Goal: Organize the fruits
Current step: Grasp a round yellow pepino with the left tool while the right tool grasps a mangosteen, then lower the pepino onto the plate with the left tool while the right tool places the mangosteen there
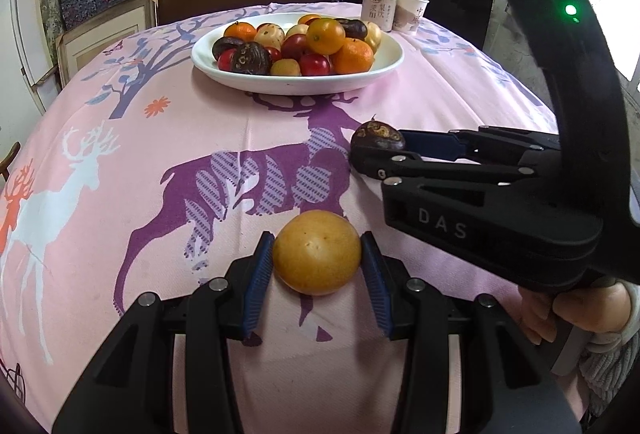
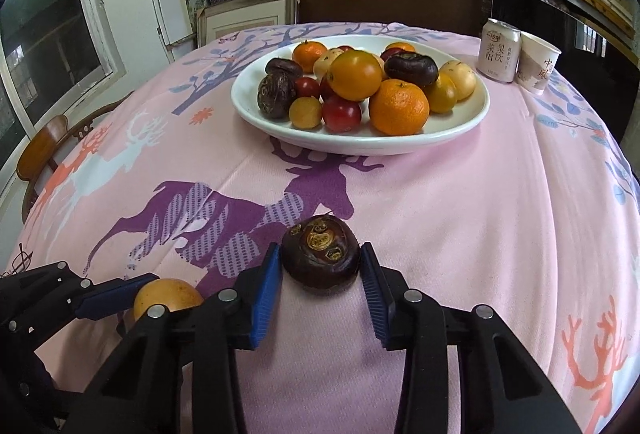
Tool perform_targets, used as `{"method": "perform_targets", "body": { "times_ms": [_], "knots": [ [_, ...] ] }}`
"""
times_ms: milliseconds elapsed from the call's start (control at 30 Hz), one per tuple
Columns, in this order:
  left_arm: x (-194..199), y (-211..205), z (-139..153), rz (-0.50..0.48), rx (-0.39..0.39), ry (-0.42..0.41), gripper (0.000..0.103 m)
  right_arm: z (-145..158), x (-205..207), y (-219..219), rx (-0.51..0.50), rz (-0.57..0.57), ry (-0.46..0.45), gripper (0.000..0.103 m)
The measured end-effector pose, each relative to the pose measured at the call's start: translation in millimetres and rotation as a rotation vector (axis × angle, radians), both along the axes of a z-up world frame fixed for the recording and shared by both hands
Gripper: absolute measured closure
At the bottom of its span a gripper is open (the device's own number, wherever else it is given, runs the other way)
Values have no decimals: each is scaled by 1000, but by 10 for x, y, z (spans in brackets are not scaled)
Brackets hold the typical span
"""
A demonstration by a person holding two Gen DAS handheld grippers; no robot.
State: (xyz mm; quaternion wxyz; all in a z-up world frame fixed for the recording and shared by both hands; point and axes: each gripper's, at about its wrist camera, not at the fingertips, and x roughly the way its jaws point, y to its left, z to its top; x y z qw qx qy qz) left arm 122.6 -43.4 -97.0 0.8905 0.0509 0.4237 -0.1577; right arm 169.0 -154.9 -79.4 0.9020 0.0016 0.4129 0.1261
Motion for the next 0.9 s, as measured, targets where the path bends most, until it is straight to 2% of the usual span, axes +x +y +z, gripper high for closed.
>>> {"method": "perform_targets", "body": {
  "times_ms": [367,600,767,900],
  "knots": [
    [-19,41,81,41,21,-63,60,122,-165,-161,31,-42,-61,62],
    [3,113,245,99,39,-158,60,314,-326,-350,79,-78,-143,62],
    [285,149,456,121,56,-203,60,537,-255,-555,142,-118,-178,62],
    [650,136,629,135,72,-226,60,778,-23,-622,127,-125,-202,62]
  ]
}}
